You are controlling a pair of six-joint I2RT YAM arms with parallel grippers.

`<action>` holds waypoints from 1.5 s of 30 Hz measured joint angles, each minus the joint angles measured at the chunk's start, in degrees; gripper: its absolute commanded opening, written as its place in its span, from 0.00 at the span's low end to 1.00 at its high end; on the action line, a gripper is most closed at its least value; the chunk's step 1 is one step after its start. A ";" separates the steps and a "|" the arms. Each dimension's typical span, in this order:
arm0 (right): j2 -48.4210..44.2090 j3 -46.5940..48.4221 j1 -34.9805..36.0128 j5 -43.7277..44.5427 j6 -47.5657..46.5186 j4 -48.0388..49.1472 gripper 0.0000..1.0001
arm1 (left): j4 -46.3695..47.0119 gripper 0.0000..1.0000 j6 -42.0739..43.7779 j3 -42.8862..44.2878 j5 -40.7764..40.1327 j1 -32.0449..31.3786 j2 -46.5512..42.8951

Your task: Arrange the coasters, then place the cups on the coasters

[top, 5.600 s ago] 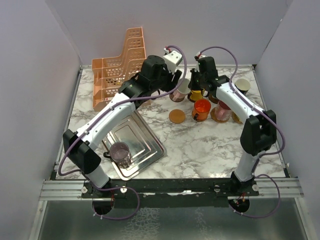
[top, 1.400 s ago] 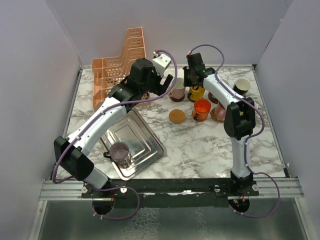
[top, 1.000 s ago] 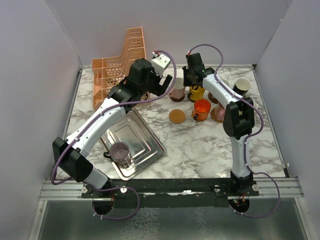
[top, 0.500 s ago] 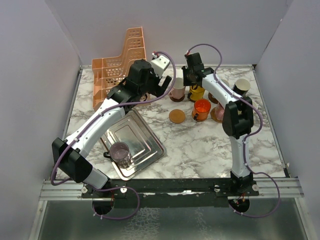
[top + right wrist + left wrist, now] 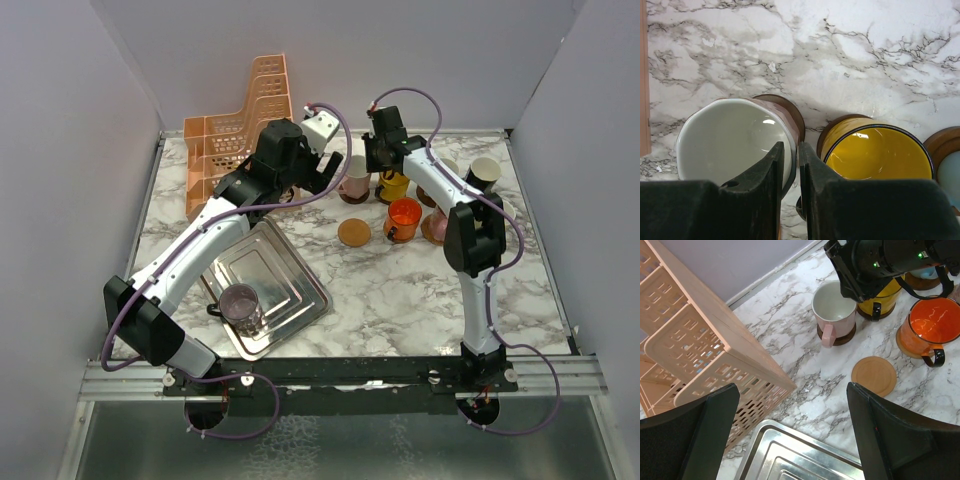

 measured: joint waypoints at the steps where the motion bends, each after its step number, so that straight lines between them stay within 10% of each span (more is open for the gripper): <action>1: 0.00 0.00 0.00 0.00 -0.13 0.00 0.18 | 0.00 0.93 0.04 0.00 0.00 0.00 0.00; 45: 2.03 3.13 0.02 -3.15 -11.72 1.18 0.09 | 0.00 0.93 0.57 -1.79 0.87 0.63 -1.05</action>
